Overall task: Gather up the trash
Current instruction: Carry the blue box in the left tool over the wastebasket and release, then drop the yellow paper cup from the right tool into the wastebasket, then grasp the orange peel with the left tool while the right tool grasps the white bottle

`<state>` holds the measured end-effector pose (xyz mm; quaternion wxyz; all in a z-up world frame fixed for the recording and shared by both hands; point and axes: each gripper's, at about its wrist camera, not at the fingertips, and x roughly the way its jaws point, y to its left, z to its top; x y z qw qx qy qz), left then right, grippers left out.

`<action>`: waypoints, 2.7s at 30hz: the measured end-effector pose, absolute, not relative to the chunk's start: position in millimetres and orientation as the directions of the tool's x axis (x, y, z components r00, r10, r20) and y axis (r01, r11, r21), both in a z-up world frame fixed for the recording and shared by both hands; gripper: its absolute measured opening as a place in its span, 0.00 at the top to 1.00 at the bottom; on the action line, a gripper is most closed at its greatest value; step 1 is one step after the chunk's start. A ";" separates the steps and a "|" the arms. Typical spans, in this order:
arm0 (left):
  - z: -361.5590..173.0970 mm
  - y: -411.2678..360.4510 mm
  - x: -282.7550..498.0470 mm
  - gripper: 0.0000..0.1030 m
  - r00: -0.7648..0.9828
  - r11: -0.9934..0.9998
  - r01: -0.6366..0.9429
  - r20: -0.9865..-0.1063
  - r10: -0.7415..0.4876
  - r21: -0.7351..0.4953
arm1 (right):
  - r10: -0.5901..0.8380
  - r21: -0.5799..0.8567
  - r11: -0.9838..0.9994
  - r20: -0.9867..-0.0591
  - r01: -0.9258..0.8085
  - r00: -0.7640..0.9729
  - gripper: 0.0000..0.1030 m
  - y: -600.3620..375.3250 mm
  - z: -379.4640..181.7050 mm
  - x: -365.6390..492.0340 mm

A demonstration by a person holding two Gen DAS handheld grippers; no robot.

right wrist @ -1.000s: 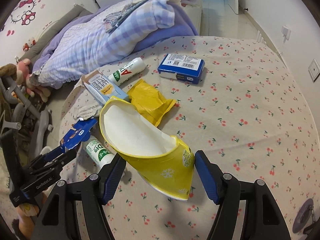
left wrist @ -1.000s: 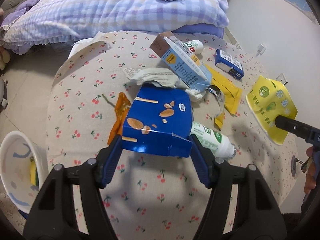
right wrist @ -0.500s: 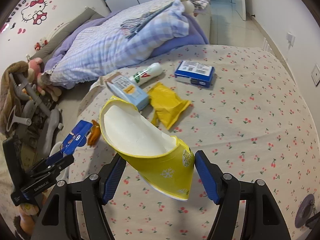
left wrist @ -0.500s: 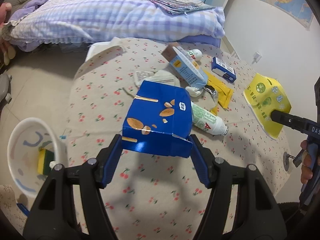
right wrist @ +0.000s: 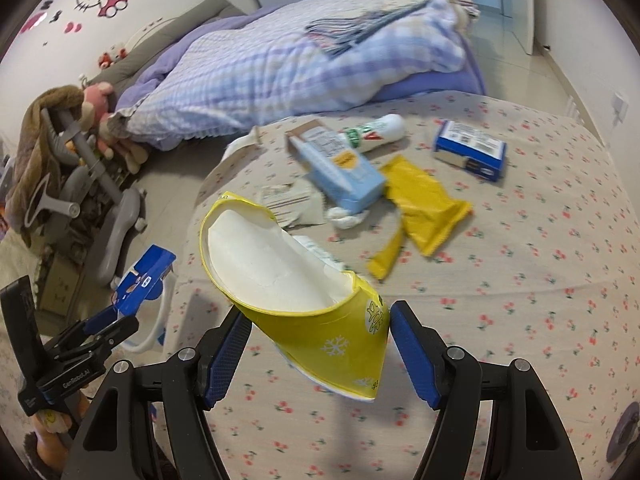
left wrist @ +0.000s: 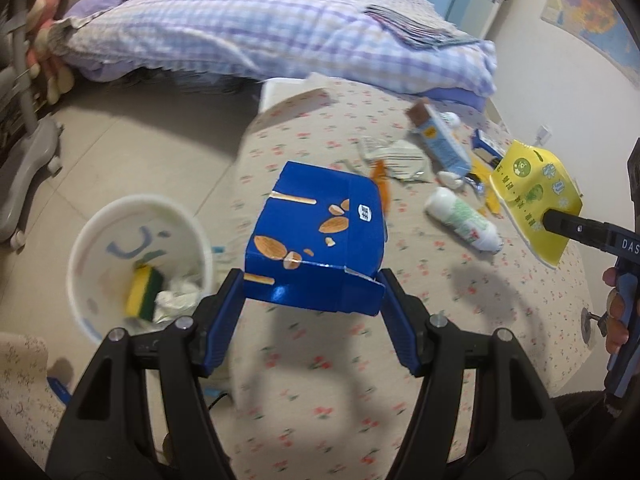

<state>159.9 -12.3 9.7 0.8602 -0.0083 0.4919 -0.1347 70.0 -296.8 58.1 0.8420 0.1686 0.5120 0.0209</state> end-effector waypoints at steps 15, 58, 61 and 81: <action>-2.1 95.0 136.3 0.35 0.493 0.989 0.018 -0.859 -0.134 -0.144 | 0.286 0.318 0.948 -0.854 0.000 0.434 0.29 -200.5 49.2 98.9; -26.1 205.8 128.9 0.06 0.355 0.958 -0.282 -0.933 0.057 -0.048 | 0.385 0.341 0.922 -0.855 -0.184 0.347 0.28 -3.0 0.4 154.7; -26.7 206.5 129.1 0.06 0.353 0.956 -0.286 -0.934 0.049 -0.059 | 0.383 0.340 0.923 -0.858 -0.181 0.341 0.28 -2.4 -0.3 154.5; -18.9 170.1 133.5 0.01 0.388 0.972 -0.227 -0.921 0.032 -0.062 | 0.236 0.216 0.972 -0.877 -0.096 0.418 0.15 -100.9 25.6 131.9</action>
